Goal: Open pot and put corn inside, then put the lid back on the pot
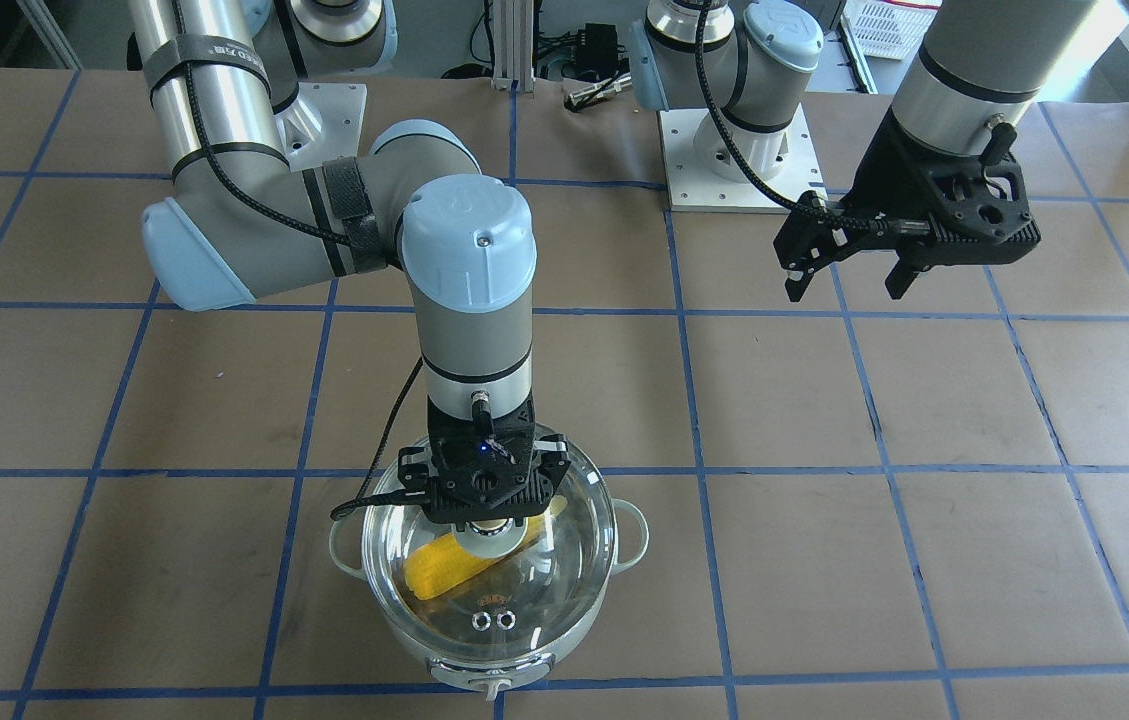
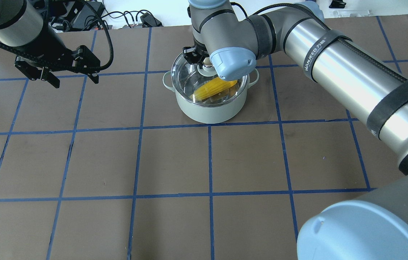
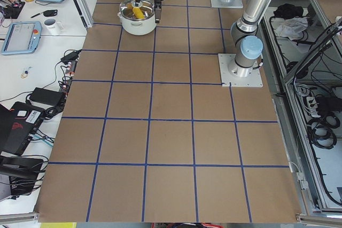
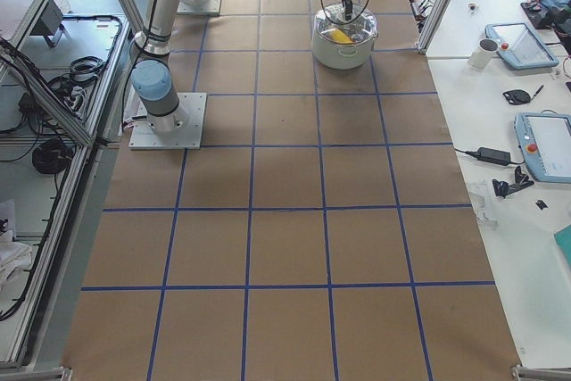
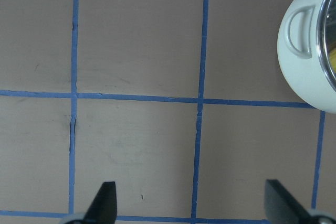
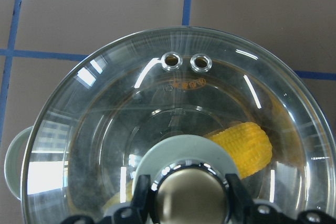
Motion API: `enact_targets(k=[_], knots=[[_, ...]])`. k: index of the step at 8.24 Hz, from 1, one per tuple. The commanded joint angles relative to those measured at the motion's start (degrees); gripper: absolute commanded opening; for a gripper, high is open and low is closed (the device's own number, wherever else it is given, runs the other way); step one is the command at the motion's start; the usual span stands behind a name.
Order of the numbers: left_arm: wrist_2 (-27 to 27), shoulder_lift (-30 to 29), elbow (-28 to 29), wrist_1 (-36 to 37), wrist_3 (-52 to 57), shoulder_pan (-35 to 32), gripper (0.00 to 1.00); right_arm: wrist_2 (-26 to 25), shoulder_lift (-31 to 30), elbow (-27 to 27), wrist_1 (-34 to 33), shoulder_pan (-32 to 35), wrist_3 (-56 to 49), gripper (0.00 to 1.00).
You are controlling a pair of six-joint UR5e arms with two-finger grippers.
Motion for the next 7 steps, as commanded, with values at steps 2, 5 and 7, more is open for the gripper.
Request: enact_targets(k=[2,5,7], knots=[[-0.01,0.01,-0.13,0.0,0.0,0.08,1.0,-1.12,0.03,0.38,0.06,0.0,0.38,0.41],[0.07,-0.07,-0.22,-0.09,-0.08,-0.01,1.0,-0.68,0.21,0.38,-0.81,0.0,0.64,0.41],[0.07,-0.07,-0.22,-0.18,-0.08,-0.01,1.0,-0.68,0.03,0.38,-1.17,0.0,0.55,0.41]])
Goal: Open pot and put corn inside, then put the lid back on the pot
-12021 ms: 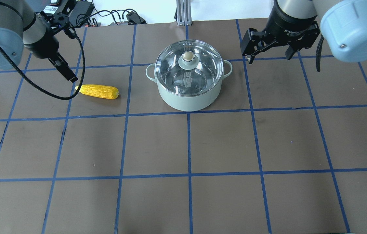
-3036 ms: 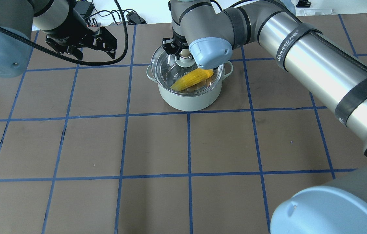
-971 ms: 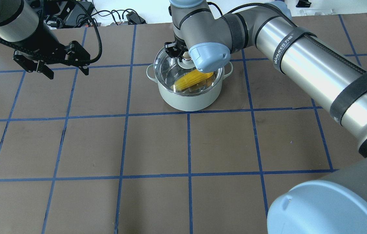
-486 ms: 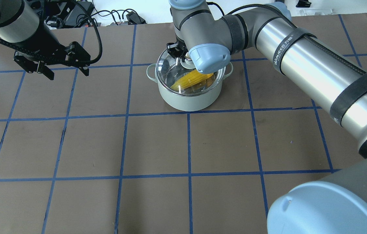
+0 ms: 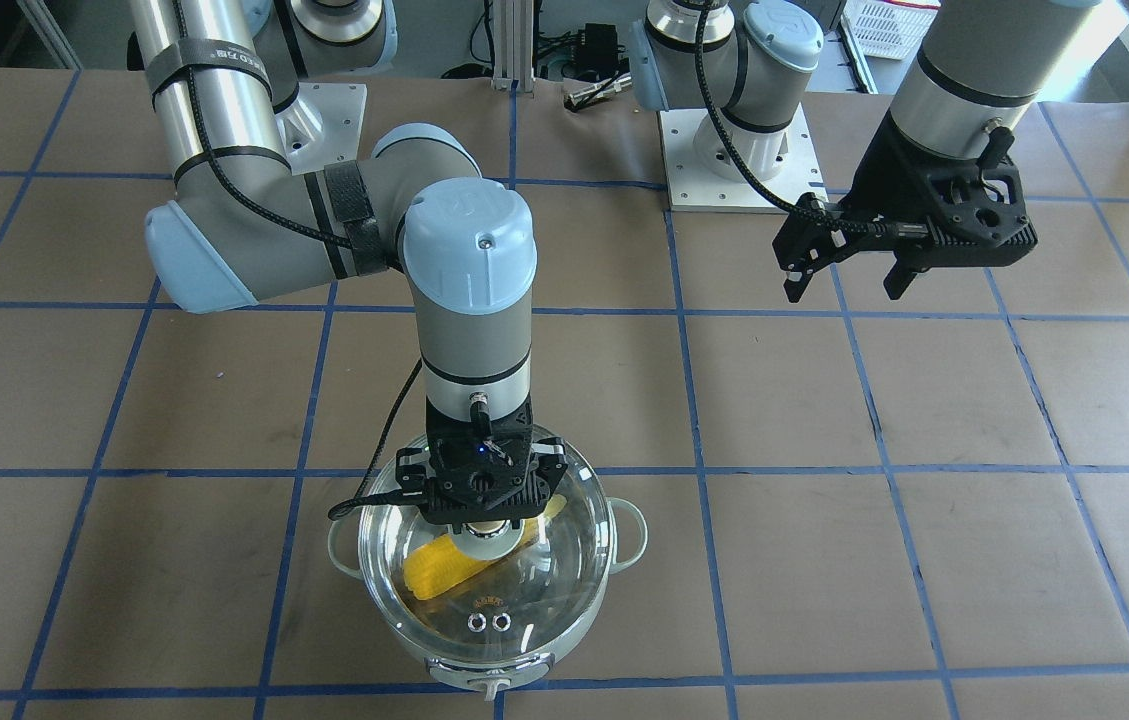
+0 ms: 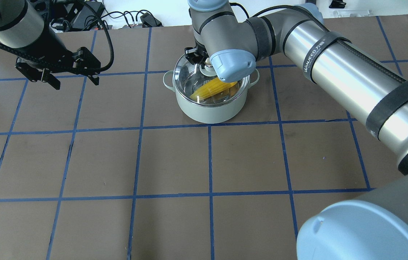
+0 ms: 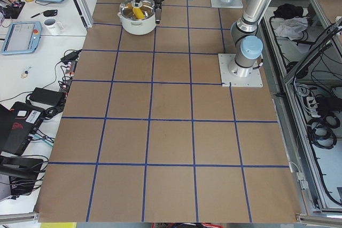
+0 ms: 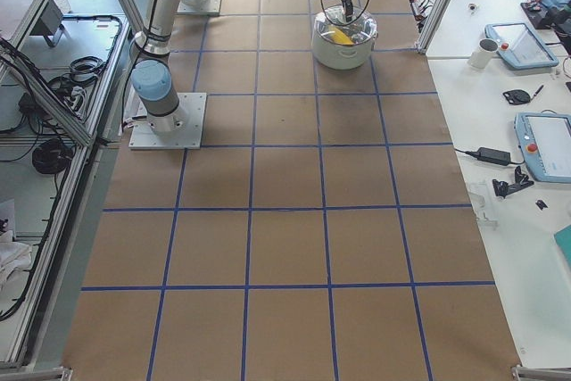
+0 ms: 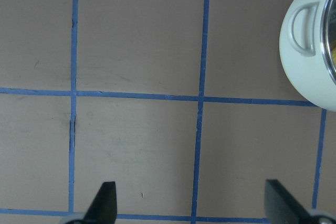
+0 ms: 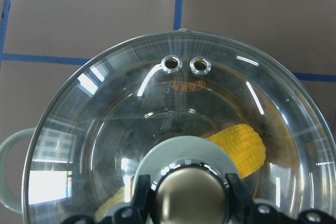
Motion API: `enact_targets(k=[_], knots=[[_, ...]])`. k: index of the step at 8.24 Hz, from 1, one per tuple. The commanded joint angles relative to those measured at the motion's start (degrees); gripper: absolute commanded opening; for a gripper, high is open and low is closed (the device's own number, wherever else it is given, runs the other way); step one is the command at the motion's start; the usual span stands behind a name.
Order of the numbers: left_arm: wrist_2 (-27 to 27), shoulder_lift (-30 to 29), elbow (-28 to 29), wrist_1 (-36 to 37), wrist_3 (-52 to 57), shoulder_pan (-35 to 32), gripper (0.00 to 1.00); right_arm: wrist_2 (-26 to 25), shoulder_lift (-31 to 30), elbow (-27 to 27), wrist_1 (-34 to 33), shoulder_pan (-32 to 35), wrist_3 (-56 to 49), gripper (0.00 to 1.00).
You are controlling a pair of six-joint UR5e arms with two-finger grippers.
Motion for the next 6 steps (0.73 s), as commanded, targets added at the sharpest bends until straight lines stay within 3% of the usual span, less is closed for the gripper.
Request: enact_targets(k=[1,6], knots=[[0.01,0.0,0.0,-0.02,0.04,-0.02,1.0,0.03,-0.15,0.07,-0.39,0.0,-0.15,0.41],[0.1,0.08,-0.44,-0.02,0.04,0.06,1.0,0.21,0.11,0.68,-0.48,0.0,0.03,0.43]])
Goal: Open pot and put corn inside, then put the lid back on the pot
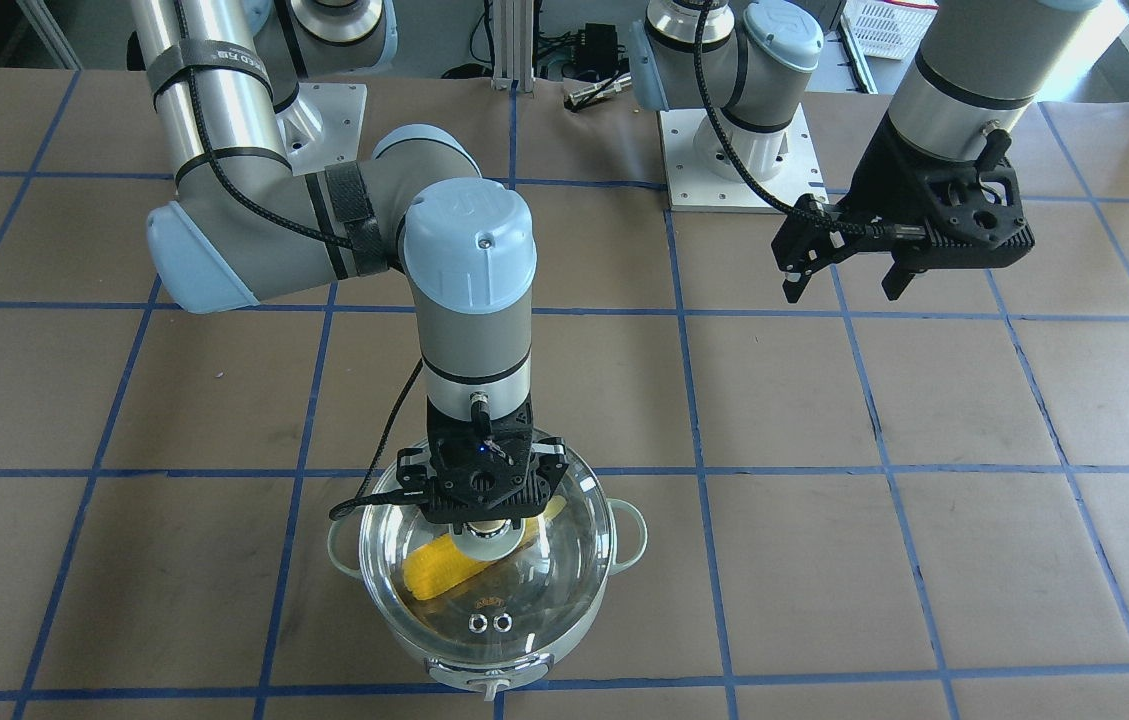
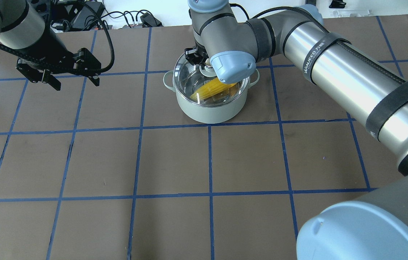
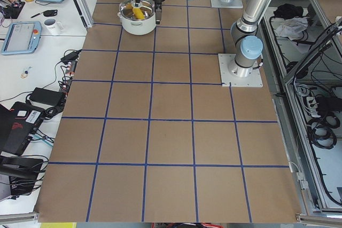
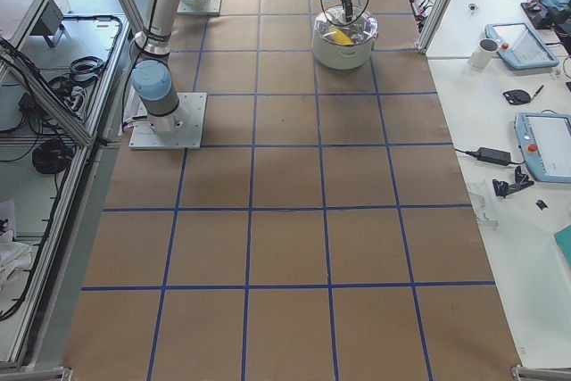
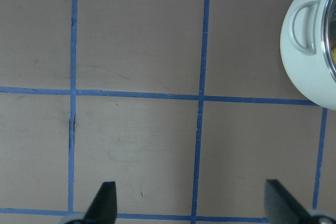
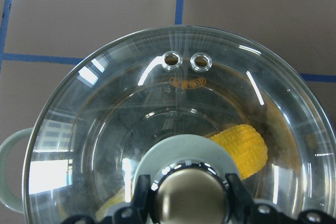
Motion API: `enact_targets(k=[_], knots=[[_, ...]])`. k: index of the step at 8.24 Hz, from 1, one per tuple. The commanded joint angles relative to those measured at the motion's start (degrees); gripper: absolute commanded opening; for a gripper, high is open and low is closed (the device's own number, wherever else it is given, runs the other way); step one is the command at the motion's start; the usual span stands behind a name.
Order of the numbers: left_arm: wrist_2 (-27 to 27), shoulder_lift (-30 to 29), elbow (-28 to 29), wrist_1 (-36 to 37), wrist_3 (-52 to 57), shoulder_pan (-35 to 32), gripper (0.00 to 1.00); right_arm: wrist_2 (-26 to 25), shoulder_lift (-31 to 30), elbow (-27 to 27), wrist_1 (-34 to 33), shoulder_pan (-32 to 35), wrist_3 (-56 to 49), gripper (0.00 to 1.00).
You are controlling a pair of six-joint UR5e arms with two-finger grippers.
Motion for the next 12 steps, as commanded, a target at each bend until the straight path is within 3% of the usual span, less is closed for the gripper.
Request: enact_targets(k=[1,9,10,11,12], knots=[[0.08,0.02,-0.11,-0.13,0.05,-0.03,1.0,0.1,-0.02,0.25,0.01,0.0,0.3,0.43],[0.26,0.02,-0.11,-0.13,0.05,0.06,1.0,0.1,-0.02,0.25,0.1,0.0,0.3,0.46],[0.26,0.02,-0.11,-0.13,-0.04,0.06,1.0,0.01,0.06,0.25,0.18,0.0,0.3,0.64],[0.26,0.02,-0.11,-0.13,0.05,-0.03,1.0,0.01,-0.02,0.25,0.19,0.0,0.13,1.0],[0.09,0.02,-0.11,0.22,-0.12,-0.03,1.0,0.1,-0.37,0.16,0.27,0.0,-0.48,1.0]])
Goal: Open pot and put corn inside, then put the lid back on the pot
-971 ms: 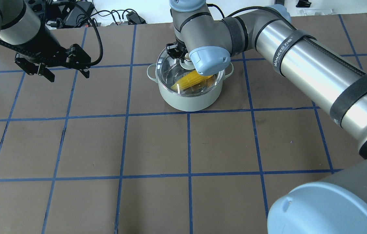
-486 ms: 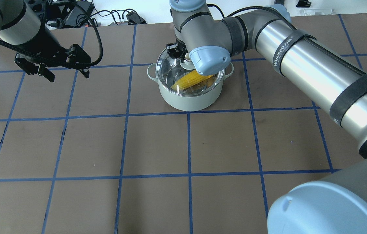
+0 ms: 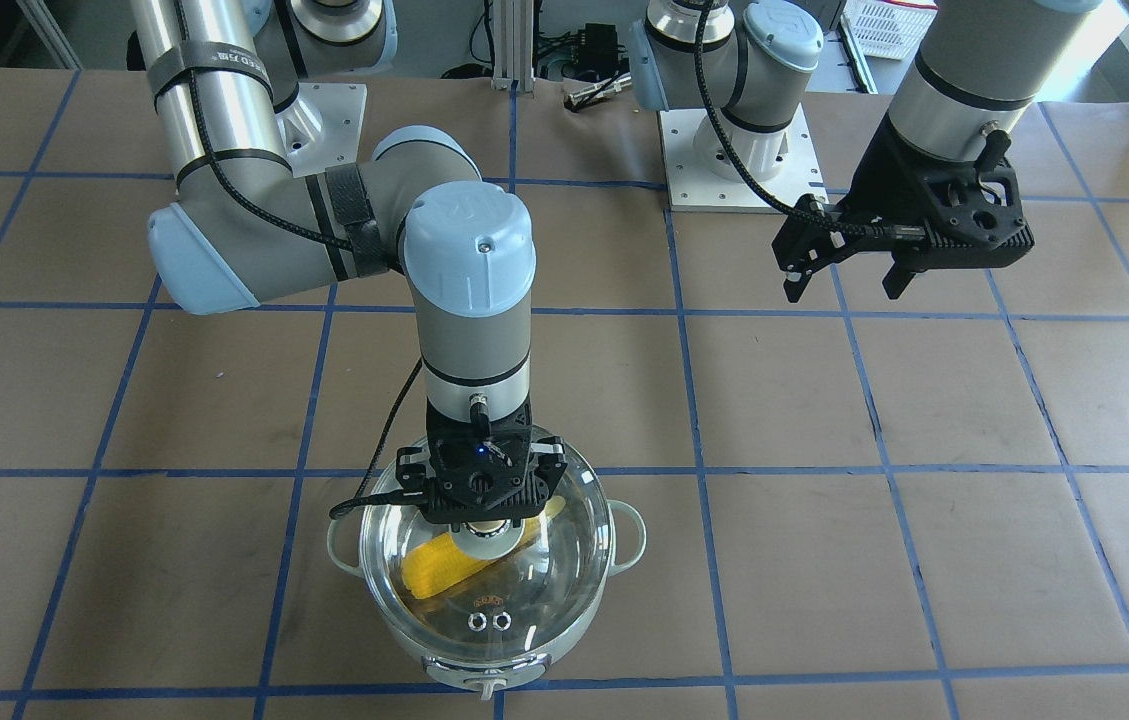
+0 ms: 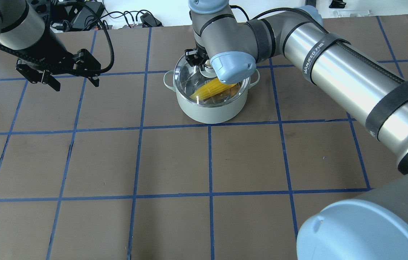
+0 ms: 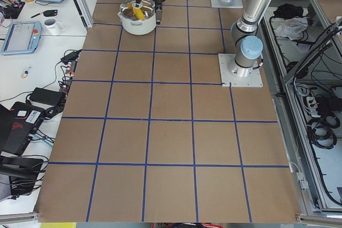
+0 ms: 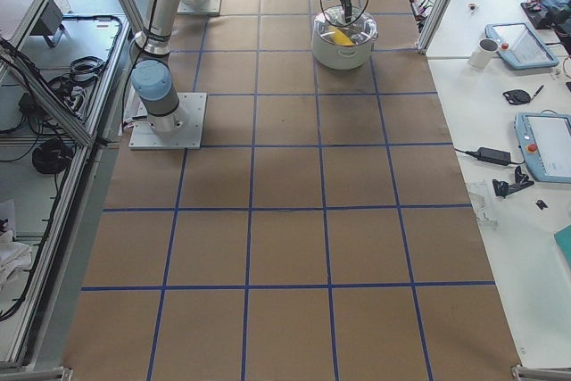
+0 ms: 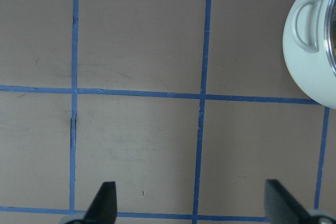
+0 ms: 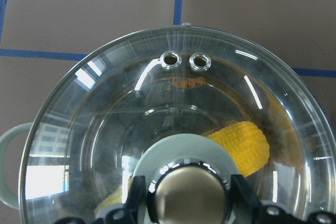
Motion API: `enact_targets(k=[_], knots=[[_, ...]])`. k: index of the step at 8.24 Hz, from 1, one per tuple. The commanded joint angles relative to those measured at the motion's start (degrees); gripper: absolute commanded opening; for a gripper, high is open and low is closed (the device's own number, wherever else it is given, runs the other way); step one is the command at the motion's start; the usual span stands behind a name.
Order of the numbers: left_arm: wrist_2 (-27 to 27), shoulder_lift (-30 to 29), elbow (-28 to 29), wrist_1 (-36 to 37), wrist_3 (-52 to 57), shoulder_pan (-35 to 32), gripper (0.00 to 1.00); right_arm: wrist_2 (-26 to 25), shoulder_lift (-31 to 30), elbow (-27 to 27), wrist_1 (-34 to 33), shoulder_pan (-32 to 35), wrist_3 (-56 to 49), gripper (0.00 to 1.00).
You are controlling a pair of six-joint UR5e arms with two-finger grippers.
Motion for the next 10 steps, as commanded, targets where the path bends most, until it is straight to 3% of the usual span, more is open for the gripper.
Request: enact_targets(k=[1,2,3,5,7,8,10], knots=[[-0.07,-0.09,0.09,0.42,-0.48,-0.14,1.0,0.07,-1.64,-0.1,0.26,-0.09,-1.99,1.0],[0.45,0.0,0.09,0.24,-0.31,-0.14,1.0,-0.11,-4.53,0.25,1.82,-0.61,-4.79,1.0],[0.37,-0.09,0.09,0.24,-0.57,-0.14,1.0,-0.37,-9.52,2.25,7.41,-1.66,-5.25,1.0],[0.54,-0.53,0.09,0.16,-0.74,-0.23,1.0,0.59,-18.14,8.22,10.09,-7.7,-6.04,1.0],[0.63,-1.23,0.18,0.33,-0.92,-0.41,1.0,1.3,-26.58,10.36,19.97,-11.76,-8.77,1.0],[0.63,-1.32,0.09,0.16,-0.92,-0.67,1.0,1.3,-29.4,10.71,24.9,-11.86,-8.68,1.0],[0.45,-1.32,0.0,0.07,-0.83,-0.76,1.0,1.39,-30.92,10.98,27.24,-11.69,-8.68,1.0]])
